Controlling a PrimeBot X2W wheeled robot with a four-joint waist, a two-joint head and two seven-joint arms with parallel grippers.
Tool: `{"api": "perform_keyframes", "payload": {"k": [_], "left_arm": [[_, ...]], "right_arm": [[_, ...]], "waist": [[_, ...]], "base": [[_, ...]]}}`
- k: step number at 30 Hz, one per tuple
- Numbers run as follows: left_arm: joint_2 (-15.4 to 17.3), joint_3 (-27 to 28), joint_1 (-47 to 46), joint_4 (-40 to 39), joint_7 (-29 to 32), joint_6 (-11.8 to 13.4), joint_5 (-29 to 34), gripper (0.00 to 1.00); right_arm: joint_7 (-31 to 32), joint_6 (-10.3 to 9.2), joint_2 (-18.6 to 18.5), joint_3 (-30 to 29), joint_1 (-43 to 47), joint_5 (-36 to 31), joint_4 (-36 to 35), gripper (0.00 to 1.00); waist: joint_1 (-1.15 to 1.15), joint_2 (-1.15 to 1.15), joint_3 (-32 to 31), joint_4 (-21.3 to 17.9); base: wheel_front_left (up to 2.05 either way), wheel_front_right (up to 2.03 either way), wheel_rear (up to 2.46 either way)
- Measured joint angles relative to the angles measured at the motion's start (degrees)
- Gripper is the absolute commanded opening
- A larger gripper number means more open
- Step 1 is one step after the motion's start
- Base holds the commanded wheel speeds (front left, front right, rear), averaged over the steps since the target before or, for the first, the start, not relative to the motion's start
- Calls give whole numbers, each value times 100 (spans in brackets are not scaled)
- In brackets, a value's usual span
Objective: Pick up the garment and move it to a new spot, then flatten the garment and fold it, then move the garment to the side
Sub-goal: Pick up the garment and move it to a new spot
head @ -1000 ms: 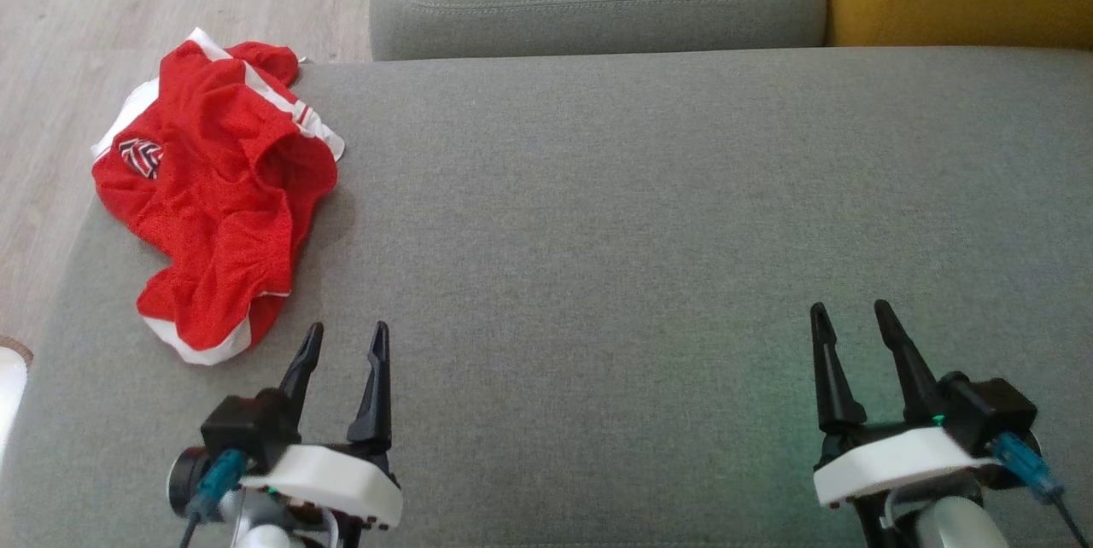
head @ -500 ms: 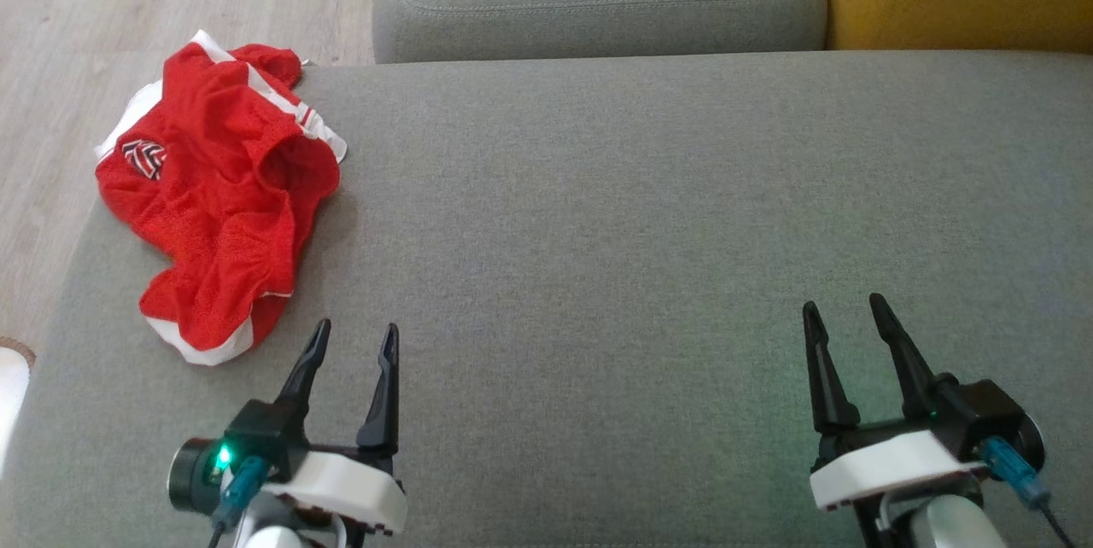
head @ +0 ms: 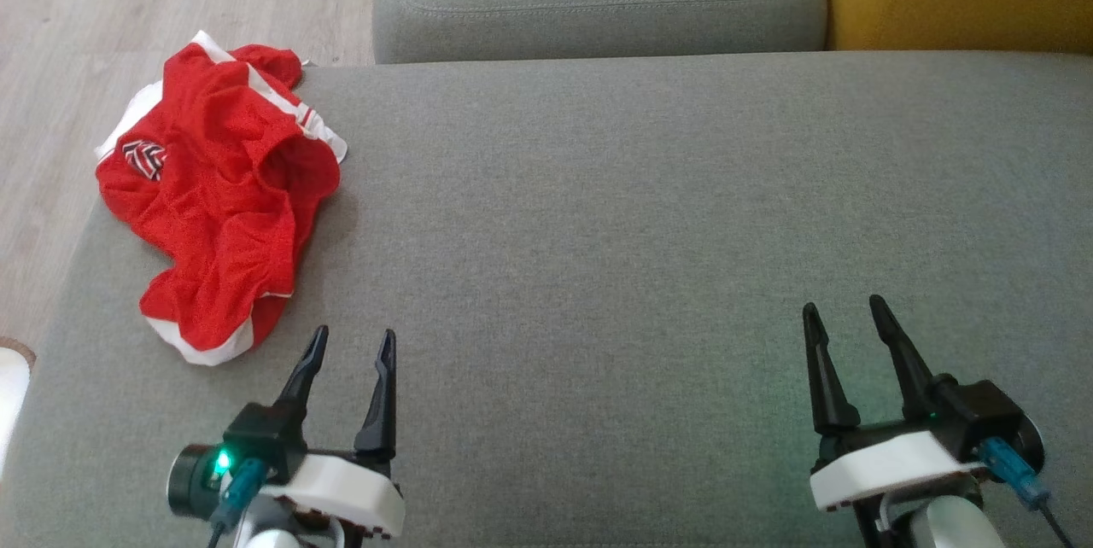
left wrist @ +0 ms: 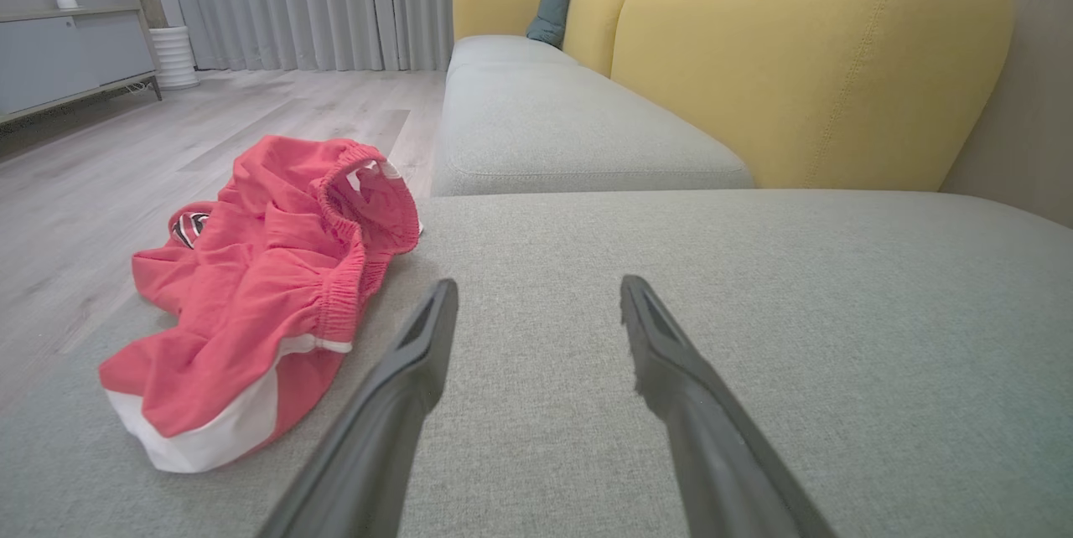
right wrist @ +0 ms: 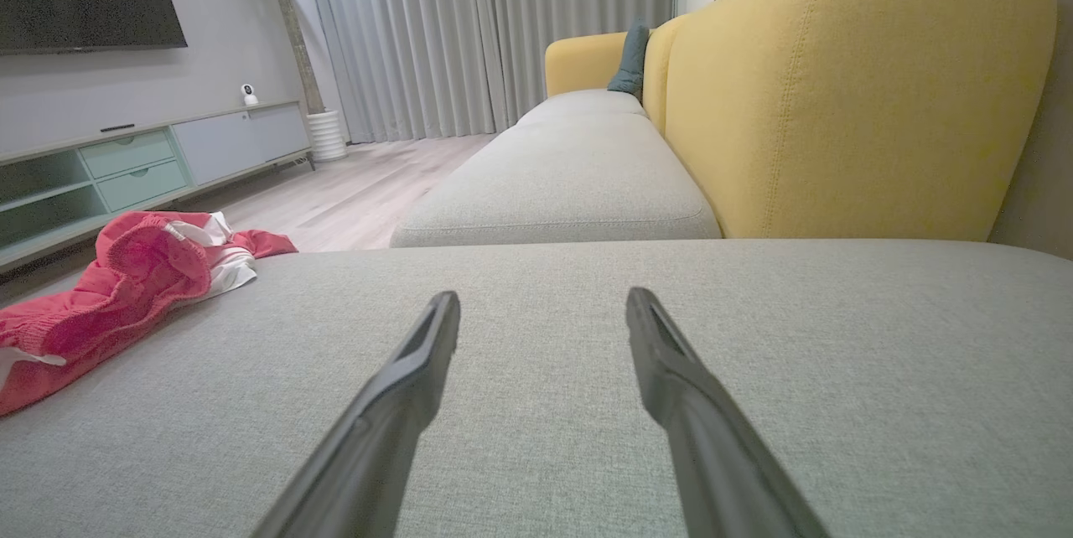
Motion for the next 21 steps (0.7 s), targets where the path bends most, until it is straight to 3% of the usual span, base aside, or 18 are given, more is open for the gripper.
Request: {"api": "perform_keyframes", "payload": {"k": [10, 21], "left_arm": [[-2, -16, -1, 34, -1, -1, 0, 100], [-1, -44, 8, 32, -1, -37, 25, 100]], "right_arm": [[0, -1, -1, -24, 2, 0, -15, 100], [0, 0, -5, 0, 28, 15, -89, 100]], "waist": [[0, 0, -15, 122], [0, 0, -57, 857]], "base": [[0, 0, 0], [0, 0, 0]]}}
